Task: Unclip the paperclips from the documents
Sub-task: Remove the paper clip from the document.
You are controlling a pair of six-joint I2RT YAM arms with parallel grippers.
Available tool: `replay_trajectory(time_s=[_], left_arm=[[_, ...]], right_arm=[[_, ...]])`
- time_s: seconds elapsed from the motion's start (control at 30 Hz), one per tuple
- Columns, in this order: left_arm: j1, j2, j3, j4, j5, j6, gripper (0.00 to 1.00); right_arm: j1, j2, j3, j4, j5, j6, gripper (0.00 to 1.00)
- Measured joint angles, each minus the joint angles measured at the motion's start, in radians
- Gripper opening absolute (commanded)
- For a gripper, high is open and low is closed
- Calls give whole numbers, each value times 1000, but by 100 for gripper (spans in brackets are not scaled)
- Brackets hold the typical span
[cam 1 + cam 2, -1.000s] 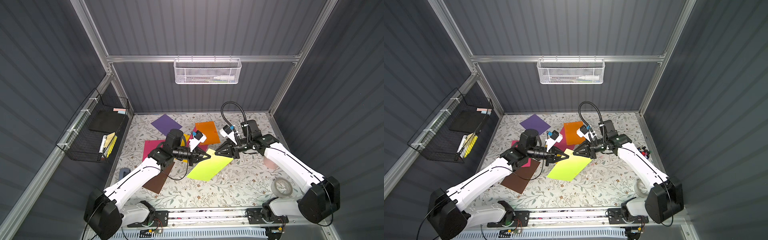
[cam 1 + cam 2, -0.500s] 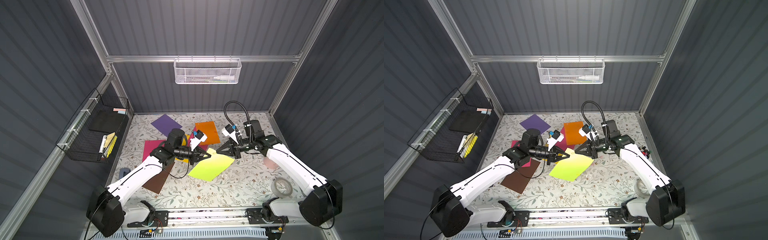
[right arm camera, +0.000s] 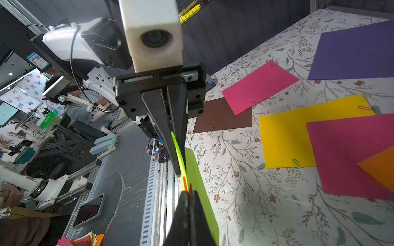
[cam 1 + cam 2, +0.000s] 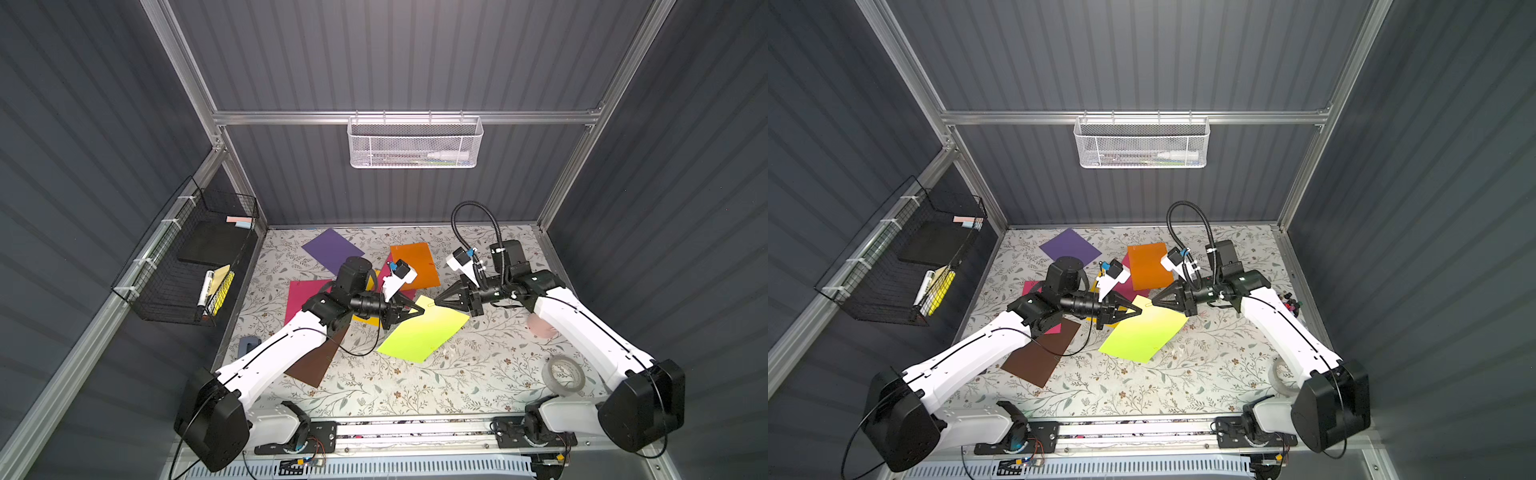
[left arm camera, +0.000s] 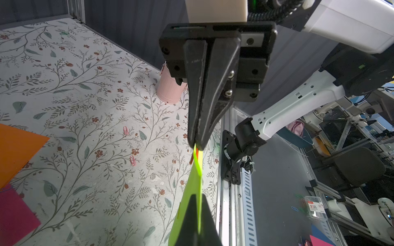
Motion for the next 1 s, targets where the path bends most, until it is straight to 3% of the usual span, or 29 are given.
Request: replay_trajectory(time_s=[1.0], left_arm=[[-7, 30, 14, 18, -11, 0, 0]], right_arm=[[-29, -19, -28, 16, 1, 3, 3]])
